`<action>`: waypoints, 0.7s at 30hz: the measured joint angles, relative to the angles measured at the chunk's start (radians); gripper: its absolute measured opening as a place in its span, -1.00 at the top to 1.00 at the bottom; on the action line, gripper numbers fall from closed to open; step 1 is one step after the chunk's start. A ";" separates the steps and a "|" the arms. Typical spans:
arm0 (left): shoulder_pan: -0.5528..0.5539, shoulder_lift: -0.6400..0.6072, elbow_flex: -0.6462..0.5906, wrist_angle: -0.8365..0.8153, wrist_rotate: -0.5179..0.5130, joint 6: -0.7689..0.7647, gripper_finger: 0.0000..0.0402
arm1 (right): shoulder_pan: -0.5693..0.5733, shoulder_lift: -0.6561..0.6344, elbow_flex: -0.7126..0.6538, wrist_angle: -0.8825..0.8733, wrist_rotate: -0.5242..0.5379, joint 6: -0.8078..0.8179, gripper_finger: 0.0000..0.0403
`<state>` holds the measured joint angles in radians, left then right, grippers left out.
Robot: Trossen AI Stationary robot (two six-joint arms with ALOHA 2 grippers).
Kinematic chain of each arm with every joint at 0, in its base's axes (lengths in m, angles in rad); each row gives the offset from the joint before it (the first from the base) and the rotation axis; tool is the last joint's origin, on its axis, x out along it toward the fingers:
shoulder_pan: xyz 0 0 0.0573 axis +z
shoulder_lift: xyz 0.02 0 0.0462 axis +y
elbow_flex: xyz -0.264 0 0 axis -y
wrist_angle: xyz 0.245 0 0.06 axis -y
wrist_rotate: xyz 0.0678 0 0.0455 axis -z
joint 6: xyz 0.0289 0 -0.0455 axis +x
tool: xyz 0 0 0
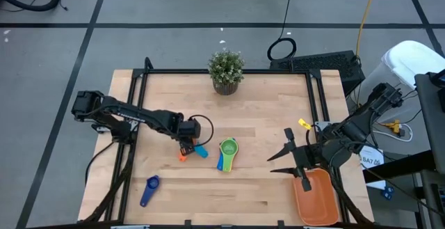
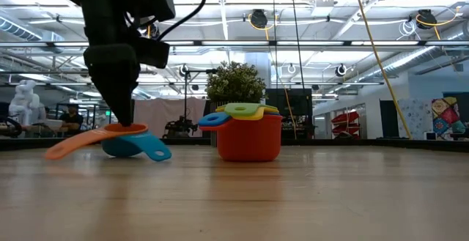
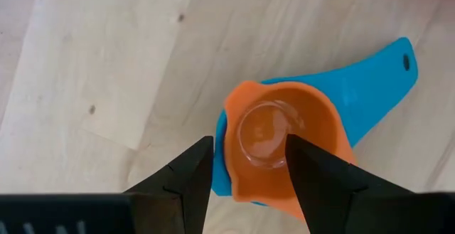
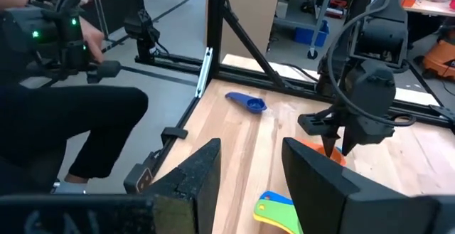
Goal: Nest measuring cups in basket
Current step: Move the nested light blue and orange measuring cups to the left of the other nested measuring cups
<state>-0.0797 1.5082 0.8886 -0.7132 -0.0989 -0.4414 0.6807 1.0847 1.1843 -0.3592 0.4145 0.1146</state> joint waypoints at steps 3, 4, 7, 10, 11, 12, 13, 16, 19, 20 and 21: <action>-0.009 0.000 0.000 0.011 -0.003 -0.009 0.11 | 0.000 0.001 -0.019 0.017 0.000 -0.004 0.29; -0.013 0.000 0.000 0.017 -0.003 -0.010 0.11 | 0.000 0.001 -0.025 0.022 0.000 -0.004 0.29; -0.019 0.000 0.000 0.047 -0.005 -0.015 0.11 | 0.000 0.000 -0.047 0.053 0.000 -0.004 0.29; -0.022 0.003 0.000 0.073 -0.005 -0.019 0.11 | 0.000 0.001 -0.057 0.056 0.000 -0.004 0.29; -0.021 0.009 0.001 0.081 -0.003 -0.023 0.11 | 0.000 0.001 -0.058 0.056 0.000 -0.003 0.29; -0.021 0.013 0.001 0.086 0.003 -0.025 0.11 | 0.000 0.000 -0.058 0.057 0.000 -0.002 0.29; -0.022 0.016 0.001 0.082 0.006 -0.026 0.11 | 0.000 0.000 -0.059 0.057 0.000 -0.002 0.29; -0.024 0.046 0.002 0.101 0.025 -0.024 0.11 | 0.000 0.000 -0.059 0.057 -0.001 -0.002 0.29; -0.027 0.055 0.001 0.089 0.026 -0.006 0.11 | 0.000 0.000 -0.059 0.061 -0.001 -0.003 0.29; -0.028 0.058 0.003 0.092 0.024 -0.004 0.11 | 0.000 0.000 -0.059 0.061 -0.001 -0.003 0.29; -0.027 0.058 0.002 0.081 0.018 0.001 0.11 | 0.000 0.000 -0.059 0.061 -0.001 -0.003 0.29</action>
<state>-0.1068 1.5659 0.8908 -0.6317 -0.0807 -0.4403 0.6811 1.0847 1.1252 -0.2985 0.4137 0.1116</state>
